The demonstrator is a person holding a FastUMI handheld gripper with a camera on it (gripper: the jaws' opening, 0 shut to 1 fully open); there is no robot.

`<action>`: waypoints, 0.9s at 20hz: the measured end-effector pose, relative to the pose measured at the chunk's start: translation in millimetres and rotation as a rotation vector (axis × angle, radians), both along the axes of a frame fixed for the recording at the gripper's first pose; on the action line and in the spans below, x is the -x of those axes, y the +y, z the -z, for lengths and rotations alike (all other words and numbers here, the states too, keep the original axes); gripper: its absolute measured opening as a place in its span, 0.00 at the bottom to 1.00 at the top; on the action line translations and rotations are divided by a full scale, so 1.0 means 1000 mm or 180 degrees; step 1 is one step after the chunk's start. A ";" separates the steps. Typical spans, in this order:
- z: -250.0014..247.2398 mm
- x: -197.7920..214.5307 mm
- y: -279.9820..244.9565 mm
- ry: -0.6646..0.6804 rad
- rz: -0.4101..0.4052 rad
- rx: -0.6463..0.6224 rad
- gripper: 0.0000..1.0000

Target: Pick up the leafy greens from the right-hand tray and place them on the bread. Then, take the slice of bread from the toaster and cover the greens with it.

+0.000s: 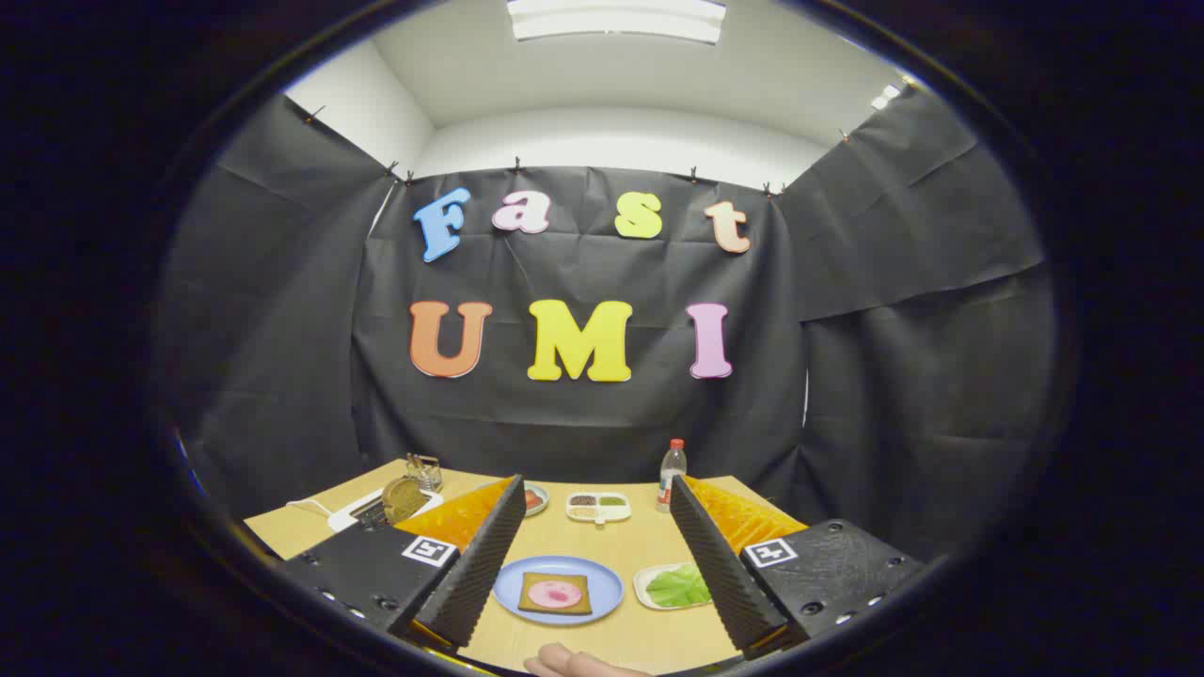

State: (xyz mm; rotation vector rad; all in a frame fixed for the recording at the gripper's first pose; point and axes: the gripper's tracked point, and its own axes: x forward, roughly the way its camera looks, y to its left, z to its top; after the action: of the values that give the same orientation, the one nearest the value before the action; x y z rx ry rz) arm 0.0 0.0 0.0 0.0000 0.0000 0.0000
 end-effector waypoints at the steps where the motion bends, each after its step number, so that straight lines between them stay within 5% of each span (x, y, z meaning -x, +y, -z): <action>1: 0.002 -0.001 -0.001 0.0019 -0.0008 -0.0006 0.95; 18: 0.049 -0.036 -0.038 0.0357 0.0175 -0.0022 0.95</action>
State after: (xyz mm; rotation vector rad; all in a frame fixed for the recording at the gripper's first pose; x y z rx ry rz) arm 36.1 -38.3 -48.8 0.0069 0.1122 -0.0549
